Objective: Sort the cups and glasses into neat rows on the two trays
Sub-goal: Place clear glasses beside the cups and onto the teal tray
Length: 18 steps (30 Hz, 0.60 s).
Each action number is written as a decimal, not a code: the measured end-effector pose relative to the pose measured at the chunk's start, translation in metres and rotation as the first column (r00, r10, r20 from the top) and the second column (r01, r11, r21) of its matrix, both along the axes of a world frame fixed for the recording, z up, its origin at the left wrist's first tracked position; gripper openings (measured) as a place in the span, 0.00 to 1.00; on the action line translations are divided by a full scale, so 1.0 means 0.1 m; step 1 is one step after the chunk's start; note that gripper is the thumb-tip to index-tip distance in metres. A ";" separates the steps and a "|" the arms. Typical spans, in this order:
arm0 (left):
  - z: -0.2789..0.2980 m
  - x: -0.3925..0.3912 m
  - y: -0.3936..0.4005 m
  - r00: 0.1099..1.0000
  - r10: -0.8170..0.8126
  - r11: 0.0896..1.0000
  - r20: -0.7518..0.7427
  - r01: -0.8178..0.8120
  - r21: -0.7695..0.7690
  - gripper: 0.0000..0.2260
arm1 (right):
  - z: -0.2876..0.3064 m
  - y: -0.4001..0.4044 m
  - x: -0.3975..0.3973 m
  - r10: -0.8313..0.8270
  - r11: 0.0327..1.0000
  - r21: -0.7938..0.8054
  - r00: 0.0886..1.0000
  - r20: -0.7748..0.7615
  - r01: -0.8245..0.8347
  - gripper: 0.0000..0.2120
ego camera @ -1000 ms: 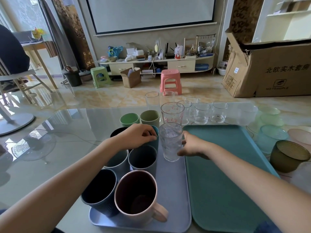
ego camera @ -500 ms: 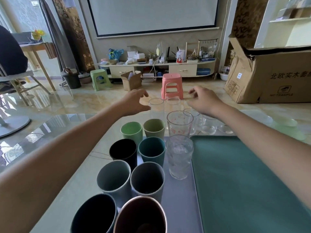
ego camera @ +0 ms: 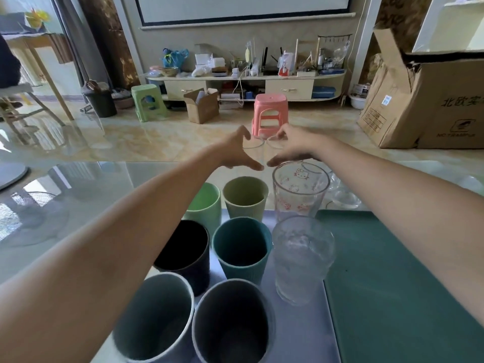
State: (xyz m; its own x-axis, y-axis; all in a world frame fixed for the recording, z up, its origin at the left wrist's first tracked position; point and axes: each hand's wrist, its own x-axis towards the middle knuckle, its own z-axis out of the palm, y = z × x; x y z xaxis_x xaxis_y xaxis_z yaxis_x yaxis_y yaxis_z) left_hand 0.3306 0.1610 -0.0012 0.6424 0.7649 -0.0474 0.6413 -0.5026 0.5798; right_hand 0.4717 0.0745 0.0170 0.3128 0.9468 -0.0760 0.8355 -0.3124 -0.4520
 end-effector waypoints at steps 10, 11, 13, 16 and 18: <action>0.31 -0.14 -0.16 0.937 0.172 0.960 0.303 -0.228 0.162 0.40 | 0.35 -0.25 0.00 -0.086 0.841 0.513 0.980 -0.181 0.169 0.34; 0.42 -0.19 -0.22 0.932 0.165 0.945 0.324 -0.243 0.218 0.41 | 0.43 -0.33 -0.03 -0.092 0.813 0.556 0.981 -0.169 0.172 0.34; 0.68 -0.32 -0.40 0.928 0.143 0.902 0.345 -0.266 0.340 0.38 | 0.54 -0.51 -0.08 -0.083 0.764 0.626 0.986 -0.146 0.158 0.35; 1.08 -0.53 -0.74 0.913 0.091 0.870 0.397 -0.267 0.415 0.35 | 0.69 -0.89 -0.18 -0.085 0.698 0.703 0.991 -0.108 0.136 0.35; 1.32 -0.67 -0.98 0.906 0.072 0.862 0.416 -0.267 0.432 0.34 | 0.81 -1.21 -0.27 -0.072 0.648 0.750 0.991 -0.110 0.130 0.33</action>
